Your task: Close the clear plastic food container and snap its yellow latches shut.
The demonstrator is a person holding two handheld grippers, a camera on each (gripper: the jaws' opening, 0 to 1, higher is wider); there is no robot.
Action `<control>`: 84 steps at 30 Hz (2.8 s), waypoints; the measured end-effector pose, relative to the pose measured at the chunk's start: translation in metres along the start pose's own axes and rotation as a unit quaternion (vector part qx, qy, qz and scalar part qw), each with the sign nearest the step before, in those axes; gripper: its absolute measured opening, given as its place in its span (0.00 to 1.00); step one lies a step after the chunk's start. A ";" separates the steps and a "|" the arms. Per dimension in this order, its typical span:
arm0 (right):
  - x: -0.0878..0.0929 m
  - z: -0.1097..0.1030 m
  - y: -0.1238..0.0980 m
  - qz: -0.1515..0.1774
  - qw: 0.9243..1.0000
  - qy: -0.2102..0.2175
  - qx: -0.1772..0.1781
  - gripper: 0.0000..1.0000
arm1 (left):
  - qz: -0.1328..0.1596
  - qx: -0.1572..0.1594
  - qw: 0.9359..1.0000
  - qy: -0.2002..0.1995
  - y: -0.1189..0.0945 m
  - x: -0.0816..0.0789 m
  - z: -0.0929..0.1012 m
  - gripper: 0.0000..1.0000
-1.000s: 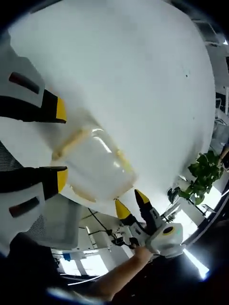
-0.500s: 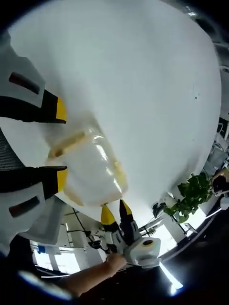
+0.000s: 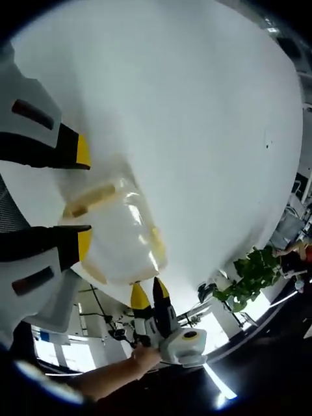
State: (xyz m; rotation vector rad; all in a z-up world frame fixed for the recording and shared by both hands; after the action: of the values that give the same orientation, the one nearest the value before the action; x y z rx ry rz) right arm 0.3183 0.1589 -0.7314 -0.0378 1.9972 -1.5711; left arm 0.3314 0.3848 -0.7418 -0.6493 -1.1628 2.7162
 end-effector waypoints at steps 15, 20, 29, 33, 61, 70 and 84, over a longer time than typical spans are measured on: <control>0.003 -0.006 0.006 0.002 1.000 0.023 -0.011 0.32 | 0.010 0.004 1.000 -0.012 0.002 0.004 0.002 0.34; 0.002 -0.007 0.006 0.001 1.000 0.025 -0.016 0.31 | 0.006 0.010 1.000 -0.013 0.007 0.007 0.008 0.35; 0.001 -0.010 0.008 -0.002 0.999 0.042 -0.031 0.27 | 0.006 0.020 1.000 -0.021 0.010 0.005 0.010 0.35; 0.003 -0.007 0.009 -0.002 0.997 0.060 -0.042 0.28 | 0.013 0.025 0.999 -0.026 0.013 0.005 0.011 0.35; 0.004 -0.011 0.011 -0.004 0.993 0.098 -0.066 0.25 | 0.017 0.056 0.997 -0.058 0.021 0.009 0.013 0.31; 0.001 -0.012 0.014 -0.016 0.992 0.106 -0.064 0.23 | 0.031 0.070 0.993 -0.089 0.023 0.009 0.012 0.30; 0.001 -0.009 0.014 -0.019 0.991 0.118 -0.062 0.23 | 0.015 0.062 0.995 -0.073 0.027 0.014 0.015 0.28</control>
State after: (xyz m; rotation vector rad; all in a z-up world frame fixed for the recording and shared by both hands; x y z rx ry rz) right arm 0.3177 0.1710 -0.7431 0.0650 2.2882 -1.5335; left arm 0.3143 0.3597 -0.7564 -0.4634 -1.0083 2.8758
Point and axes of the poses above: the point that each gripper's makers call its tool centre point, and the gripper's own axes: y roughly forward along the fingers, z roughly to its right, x roughly out of its underside, the point moved 4 cm from there along -y, roughly backward along the fingers, and after that the axes turned 10 degrees about x, right-handed, at the moved point
